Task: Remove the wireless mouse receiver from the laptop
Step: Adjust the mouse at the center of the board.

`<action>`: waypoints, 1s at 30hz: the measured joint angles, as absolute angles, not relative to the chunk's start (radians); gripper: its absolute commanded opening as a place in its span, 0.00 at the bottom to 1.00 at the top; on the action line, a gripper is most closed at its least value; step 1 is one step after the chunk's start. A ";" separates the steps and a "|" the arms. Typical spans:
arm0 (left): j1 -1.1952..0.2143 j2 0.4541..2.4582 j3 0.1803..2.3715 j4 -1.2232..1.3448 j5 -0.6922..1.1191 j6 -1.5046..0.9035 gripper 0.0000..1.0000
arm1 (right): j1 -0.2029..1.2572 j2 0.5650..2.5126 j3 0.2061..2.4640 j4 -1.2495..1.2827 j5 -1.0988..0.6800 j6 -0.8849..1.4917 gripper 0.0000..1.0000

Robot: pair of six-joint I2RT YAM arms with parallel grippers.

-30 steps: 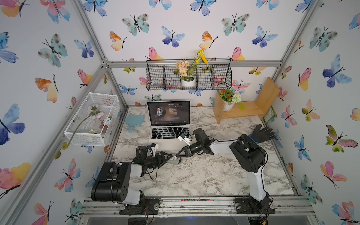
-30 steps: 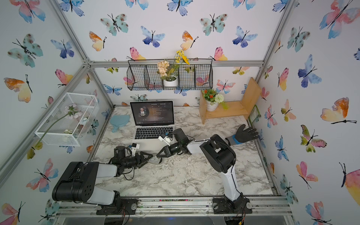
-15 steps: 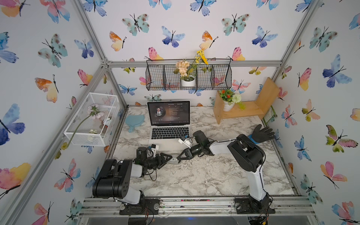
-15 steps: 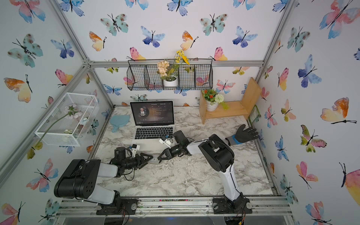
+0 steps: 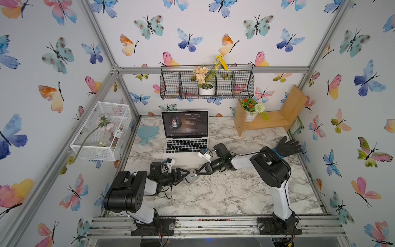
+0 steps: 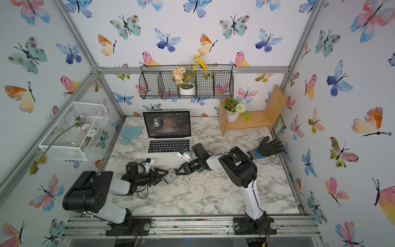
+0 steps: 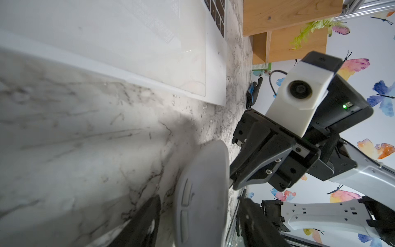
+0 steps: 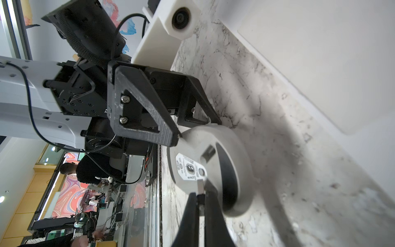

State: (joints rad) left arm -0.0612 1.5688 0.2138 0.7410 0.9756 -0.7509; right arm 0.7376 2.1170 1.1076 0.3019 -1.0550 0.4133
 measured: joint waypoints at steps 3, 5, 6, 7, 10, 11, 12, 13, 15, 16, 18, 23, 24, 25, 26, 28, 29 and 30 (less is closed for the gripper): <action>-0.067 1.566 0.197 0.760 0.984 -0.763 0.65 | 0.736 2.117 1.108 0.300 -1.054 0.410 0.02; -0.070 1.556 0.194 0.753 0.985 -0.762 0.64 | 0.736 2.119 1.108 0.299 -1.055 0.410 0.02; -0.072 1.550 0.194 0.746 0.985 -0.759 0.64 | 0.736 2.121 1.108 0.299 -1.055 0.410 0.02; -0.072 1.545 0.194 0.742 0.985 -0.758 0.63 | 0.736 2.121 1.108 0.299 -1.055 0.409 0.02; -0.072 1.533 0.197 0.734 0.984 -0.754 0.60 | 0.736 2.122 1.108 0.299 -1.055 0.408 0.02; -0.072 1.533 0.200 0.731 0.984 -0.751 0.60 | 0.736 2.121 1.107 0.299 -1.055 0.408 0.02; -0.072 1.533 0.204 0.727 0.984 -0.750 0.60 | 0.733 2.119 1.105 0.299 -1.055 0.408 0.02; -0.072 1.533 0.207 0.724 0.984 -0.750 0.60 | 0.733 2.117 1.102 0.298 -1.055 0.407 0.02; -0.072 1.533 0.215 0.718 0.984 -0.748 0.59 | 0.730 2.106 1.095 0.284 -1.054 0.403 0.02; -0.072 1.533 0.221 0.714 0.984 -0.748 0.58 | 0.728 2.100 1.093 0.272 -1.054 0.399 0.02; -0.072 1.534 0.232 0.707 0.985 -0.745 0.53 | 0.727 2.080 1.088 0.251 -1.055 0.390 0.02; -0.075 1.567 0.266 0.724 0.990 -0.757 0.50 | 0.726 2.000 1.059 0.224 -1.054 0.373 0.02; -0.077 1.576 0.275 0.726 0.991 -0.760 0.50 | 0.725 1.980 1.048 0.224 -1.055 0.373 0.02; -0.079 1.582 0.284 0.727 0.991 -0.764 0.50 | 0.723 1.963 1.037 0.224 -1.055 0.373 0.02; -0.083 1.591 0.297 0.729 0.993 -0.765 0.50 | 0.719 1.946 1.025 0.225 -1.055 0.373 0.02; -0.094 1.611 0.325 0.733 0.995 -0.767 0.50 | 0.708 1.918 1.005 0.223 -1.055 0.373 0.02; -0.101 1.624 0.340 0.736 0.997 -0.767 0.50 | 0.702 1.910 1.001 0.217 -1.055 0.371 0.02; -0.107 1.642 0.361 0.740 1.000 -0.767 0.49 | 0.698 1.904 1.000 0.210 -1.055 0.366 0.02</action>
State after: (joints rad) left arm -0.1070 1.6421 0.3611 0.7399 0.9997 -0.7673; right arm 0.6975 1.9041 1.0000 0.2096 -1.0546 0.3664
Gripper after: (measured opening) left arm 0.499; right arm 0.070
